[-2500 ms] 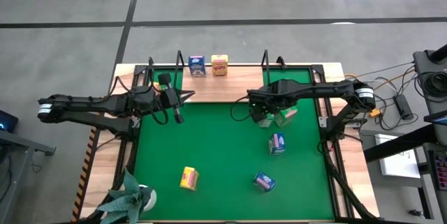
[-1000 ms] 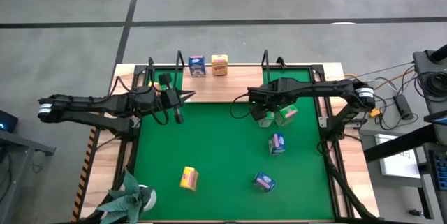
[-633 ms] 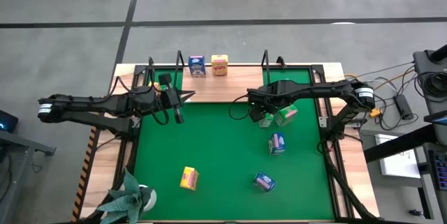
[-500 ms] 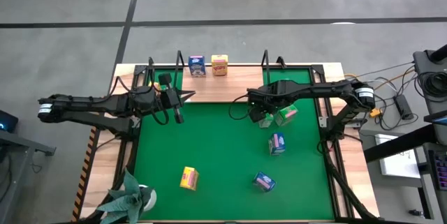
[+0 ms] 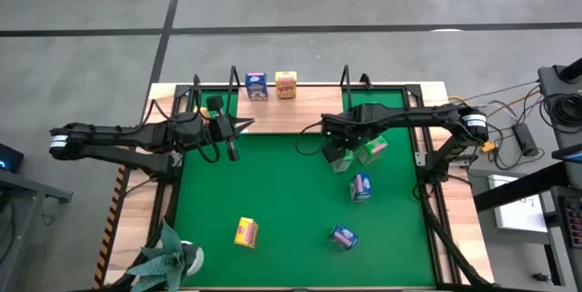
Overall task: Stack cereal on shelf
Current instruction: Put the bottom left green cereal box on the shelf
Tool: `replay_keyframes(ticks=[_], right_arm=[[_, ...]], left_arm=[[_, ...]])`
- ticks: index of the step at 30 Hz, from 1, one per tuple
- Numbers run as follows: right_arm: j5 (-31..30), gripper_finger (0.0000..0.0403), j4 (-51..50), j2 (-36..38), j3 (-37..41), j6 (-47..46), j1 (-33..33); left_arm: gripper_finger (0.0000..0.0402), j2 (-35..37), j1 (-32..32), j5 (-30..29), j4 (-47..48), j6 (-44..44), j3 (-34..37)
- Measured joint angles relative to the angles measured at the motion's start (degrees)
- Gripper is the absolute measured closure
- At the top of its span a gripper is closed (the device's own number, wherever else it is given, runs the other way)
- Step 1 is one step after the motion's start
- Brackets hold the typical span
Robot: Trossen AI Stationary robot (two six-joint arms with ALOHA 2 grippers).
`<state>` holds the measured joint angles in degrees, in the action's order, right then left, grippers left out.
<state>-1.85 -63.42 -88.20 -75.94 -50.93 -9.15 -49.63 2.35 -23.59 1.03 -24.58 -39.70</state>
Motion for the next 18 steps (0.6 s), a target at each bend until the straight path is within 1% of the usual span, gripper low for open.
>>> replay_keyframes(ticks=[4,6,11,18], right_arm=[[4.4,0.0213,4.3,0.0,-3.0,3.4,0.0],[5.4,0.0213,7.2,0.0,-4.8,5.7,0.2],[4.7,0.0213,11.1,0.0,-9.9,11.9,0.1],[1.4,0.0213,11.6,0.0,-15.9,23.2,-2.2]], left_arm=[[0.0402,0.0,0.0,0.0,-0.2,0.0,0.0],[0.0402,0.0,0.0,0.0,-0.3,0.0,0.0],[0.0402,0.0,0.0,0.0,-0.4,0.0,0.0],[0.0402,0.0,0.0,0.0,-0.5,-0.3,0.0]])
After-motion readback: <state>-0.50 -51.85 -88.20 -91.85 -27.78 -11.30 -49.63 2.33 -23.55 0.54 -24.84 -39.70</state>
